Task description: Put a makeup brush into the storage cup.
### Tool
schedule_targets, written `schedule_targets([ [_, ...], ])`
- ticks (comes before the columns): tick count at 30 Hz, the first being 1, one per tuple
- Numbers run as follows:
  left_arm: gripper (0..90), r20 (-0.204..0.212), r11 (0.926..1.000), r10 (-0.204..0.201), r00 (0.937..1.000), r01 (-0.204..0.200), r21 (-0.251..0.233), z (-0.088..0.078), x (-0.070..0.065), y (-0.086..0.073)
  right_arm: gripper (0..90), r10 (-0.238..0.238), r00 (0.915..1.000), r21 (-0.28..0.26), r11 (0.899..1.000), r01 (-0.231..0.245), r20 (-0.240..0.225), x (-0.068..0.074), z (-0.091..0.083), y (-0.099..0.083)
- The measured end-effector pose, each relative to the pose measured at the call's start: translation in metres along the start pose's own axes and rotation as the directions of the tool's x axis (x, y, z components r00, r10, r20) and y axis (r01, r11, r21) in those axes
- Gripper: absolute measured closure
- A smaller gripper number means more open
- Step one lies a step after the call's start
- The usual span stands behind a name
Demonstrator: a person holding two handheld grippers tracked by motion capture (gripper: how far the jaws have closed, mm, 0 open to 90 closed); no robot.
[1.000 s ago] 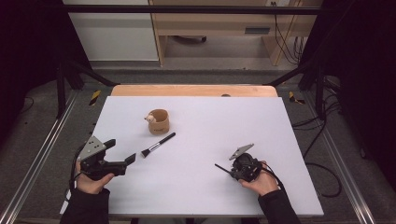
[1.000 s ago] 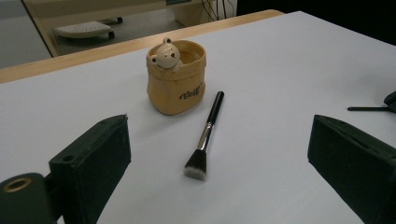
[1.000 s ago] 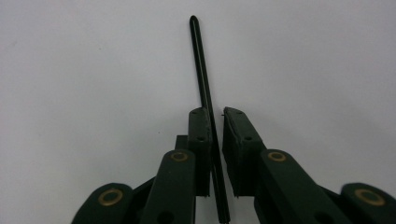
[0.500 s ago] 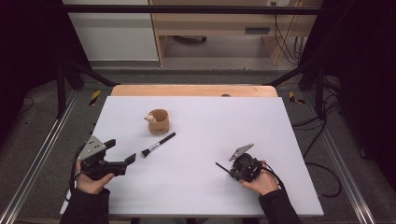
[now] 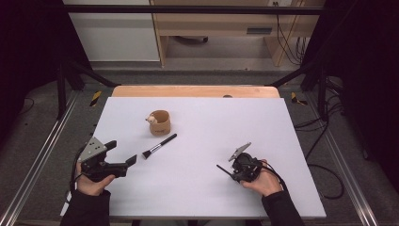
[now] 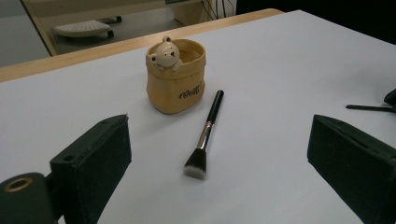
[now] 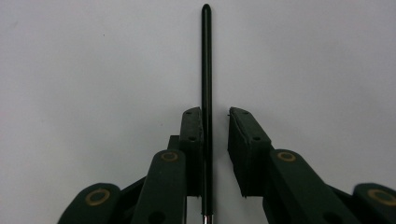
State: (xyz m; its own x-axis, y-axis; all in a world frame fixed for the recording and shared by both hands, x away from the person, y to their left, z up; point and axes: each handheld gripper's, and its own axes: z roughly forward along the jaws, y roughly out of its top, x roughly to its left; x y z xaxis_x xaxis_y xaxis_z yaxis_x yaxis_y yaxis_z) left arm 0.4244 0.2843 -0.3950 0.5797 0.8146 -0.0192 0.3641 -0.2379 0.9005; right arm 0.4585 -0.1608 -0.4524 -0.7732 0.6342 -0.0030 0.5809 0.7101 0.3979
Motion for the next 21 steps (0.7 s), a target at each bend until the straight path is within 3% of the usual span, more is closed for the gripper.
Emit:
schedule_targets([
  [6, 5.6, 0.0, 1.0, -0.001, 1.0, 0.001, 0.0, 0.0007, -0.0006, -0.0001, 77.3, 0.003, 0.9998, 0.026, 1.0, -0.003, -0.017, 0.0002, -0.0011, -0.0014],
  [14, 5.6, 0.002, 1.0, 0.002, 1.0, -0.002, 0.002, 0.0011, -0.0012, -0.0001, 85.2, 0.002, 1.0, 0.039, 0.999, -0.002, -0.008, 0.0015, -0.0007, -0.0004],
  [21, 5.6, 0.002, 1.0, 0.006, 1.0, -0.006, 0.004, 0.0016, -0.0017, 0.0001, 85.5, 0.002, 1.0, 0.037, 0.999, -0.001, -0.006, 0.0028, -0.001, -0.0004],
])
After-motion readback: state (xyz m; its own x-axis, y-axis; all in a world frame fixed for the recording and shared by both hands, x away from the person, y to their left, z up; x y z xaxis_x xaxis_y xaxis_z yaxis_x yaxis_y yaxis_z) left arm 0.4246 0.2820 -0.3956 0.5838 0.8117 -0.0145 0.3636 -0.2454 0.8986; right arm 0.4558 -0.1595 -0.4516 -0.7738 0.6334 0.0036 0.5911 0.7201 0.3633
